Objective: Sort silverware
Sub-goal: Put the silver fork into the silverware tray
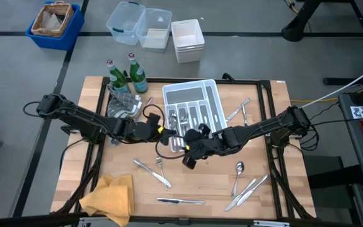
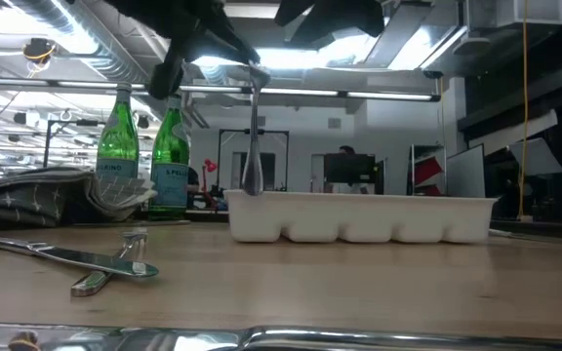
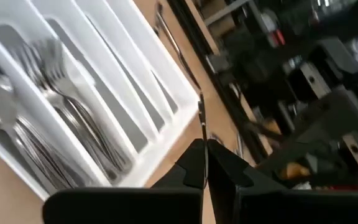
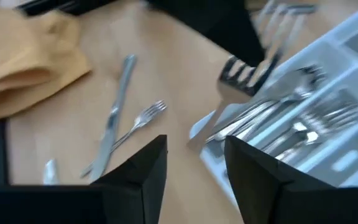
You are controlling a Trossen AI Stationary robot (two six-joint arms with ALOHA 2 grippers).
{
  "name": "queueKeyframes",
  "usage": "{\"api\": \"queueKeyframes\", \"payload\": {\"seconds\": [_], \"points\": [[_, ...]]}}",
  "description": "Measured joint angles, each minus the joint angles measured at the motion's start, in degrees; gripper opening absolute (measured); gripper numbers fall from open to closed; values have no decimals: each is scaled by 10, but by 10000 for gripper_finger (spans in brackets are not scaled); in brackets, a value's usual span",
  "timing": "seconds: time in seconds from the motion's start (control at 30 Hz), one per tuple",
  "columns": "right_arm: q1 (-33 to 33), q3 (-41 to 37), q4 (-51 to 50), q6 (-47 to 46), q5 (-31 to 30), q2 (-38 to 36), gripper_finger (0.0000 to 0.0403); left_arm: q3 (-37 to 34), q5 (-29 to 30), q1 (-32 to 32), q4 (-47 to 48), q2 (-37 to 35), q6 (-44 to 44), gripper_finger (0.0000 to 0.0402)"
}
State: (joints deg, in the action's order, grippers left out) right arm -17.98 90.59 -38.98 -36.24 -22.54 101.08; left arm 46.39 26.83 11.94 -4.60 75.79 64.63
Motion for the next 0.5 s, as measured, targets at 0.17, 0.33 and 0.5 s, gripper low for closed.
{"api": "queueKeyframes", "payload": {"seconds": [0.17,0.33,0.5], "points": [[0,0,0,-2,-118,0,146,0,74,0,-6,0,27,1],[0,0,0,5,-208,1,135,0,156,0,-14,0,101,1],[0,0,0,7,-242,1,134,0,186,0,-32,0,169,1]]}}
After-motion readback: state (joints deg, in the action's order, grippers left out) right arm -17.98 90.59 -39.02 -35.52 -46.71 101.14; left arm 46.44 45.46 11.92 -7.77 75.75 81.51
